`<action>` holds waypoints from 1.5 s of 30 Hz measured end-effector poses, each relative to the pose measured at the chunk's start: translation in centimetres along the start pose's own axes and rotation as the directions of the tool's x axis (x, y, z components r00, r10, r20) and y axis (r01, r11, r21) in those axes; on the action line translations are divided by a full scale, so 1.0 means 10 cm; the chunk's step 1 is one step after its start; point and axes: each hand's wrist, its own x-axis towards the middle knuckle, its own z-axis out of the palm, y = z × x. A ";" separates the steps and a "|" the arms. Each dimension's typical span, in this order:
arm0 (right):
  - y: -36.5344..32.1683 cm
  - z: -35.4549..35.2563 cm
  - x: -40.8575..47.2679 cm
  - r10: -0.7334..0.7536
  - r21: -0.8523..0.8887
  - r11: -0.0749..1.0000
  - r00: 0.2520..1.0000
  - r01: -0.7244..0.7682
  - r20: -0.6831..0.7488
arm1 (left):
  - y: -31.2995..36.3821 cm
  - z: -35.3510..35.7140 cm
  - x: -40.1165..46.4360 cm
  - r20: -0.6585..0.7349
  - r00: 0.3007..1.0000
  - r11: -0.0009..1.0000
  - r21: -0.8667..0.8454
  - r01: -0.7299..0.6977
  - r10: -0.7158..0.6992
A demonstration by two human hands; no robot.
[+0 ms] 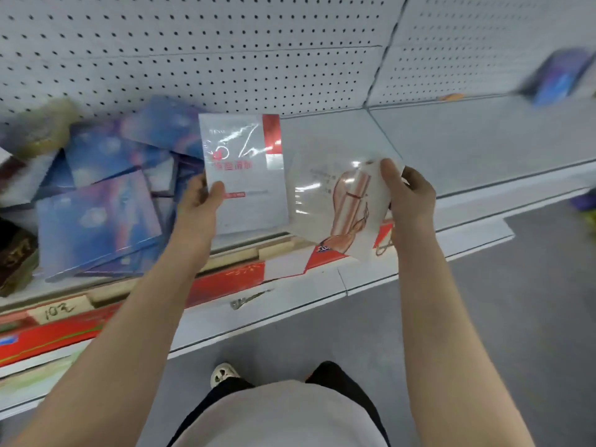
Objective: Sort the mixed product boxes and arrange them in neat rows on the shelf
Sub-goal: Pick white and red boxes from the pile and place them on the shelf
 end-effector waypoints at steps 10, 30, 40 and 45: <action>0.41 -2.26 0.46 0.112 0.071 0.993 0.971 -0.099 -0.212 | -0.68 2.10 -0.80 0.168 0.973 0.986 0.082 0.145 -0.157; 0.04 -4.37 2.77 0.049 0.065 0.998 0.928 -0.027 -0.370 | -0.80 5.55 -0.30 0.354 0.930 0.991 0.113 0.065 -0.101; -0.30 -4.30 4.38 0.057 0.109 0.994 0.932 -0.019 -0.358 | -0.59 6.40 0.77 0.241 0.963 0.989 0.114 0.098 -0.123; -0.46 -4.23 5.35 0.039 0.057 0.998 0.974 -0.027 -0.222 | -0.62 6.76 1.07 0.150 0.982 0.990 0.094 0.102 -0.115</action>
